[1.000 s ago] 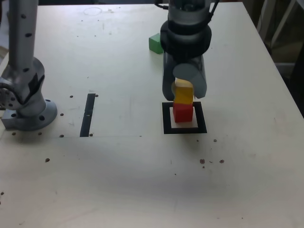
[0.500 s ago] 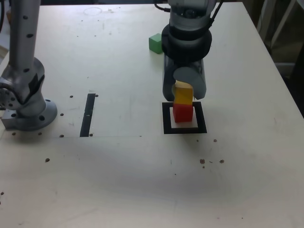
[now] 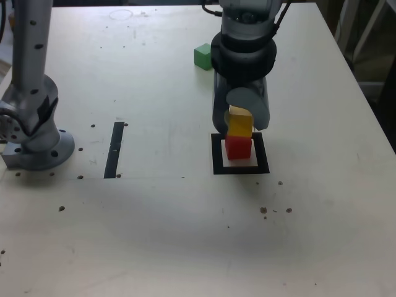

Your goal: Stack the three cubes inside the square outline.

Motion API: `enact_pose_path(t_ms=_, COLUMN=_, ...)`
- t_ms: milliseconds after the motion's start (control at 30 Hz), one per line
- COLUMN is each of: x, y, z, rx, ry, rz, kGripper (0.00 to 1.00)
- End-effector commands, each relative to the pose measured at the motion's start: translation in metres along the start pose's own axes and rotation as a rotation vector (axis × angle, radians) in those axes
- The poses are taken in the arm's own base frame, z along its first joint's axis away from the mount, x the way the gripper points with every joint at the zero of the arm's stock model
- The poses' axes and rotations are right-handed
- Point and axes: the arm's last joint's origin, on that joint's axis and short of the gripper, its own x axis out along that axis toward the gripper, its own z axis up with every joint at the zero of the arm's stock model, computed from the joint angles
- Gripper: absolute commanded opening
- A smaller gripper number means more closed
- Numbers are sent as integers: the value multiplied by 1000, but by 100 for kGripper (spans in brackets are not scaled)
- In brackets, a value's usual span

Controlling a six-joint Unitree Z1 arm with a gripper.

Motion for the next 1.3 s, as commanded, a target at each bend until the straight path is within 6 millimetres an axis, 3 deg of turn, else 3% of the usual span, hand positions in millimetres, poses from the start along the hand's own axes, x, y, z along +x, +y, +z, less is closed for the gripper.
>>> enact_pose_path(t_ms=0, x=-1, y=0, z=-1, rx=4, ry=-1, rz=-8, kGripper=57)
enact_pose_path(t_ms=300, x=6, y=-1, z=-1, rx=17, ry=31, rz=-19, kGripper=66)
enact_pose_path(t_ms=533, x=0, y=2, z=-6, rx=17, ry=20, rz=-9, kGripper=95)
enact_pose_path(t_ms=700, x=-12, y=11, z=-13, rx=19, ry=5, rz=-10, kGripper=99)
enact_pose_path(t_ms=833, x=-19, y=35, z=-25, rx=12, ry=20, rz=-5, kGripper=99)
enact_pose_path(t_ms=1267, x=-23, y=152, z=-76, rx=-33, ry=103, rz=5, kGripper=99)
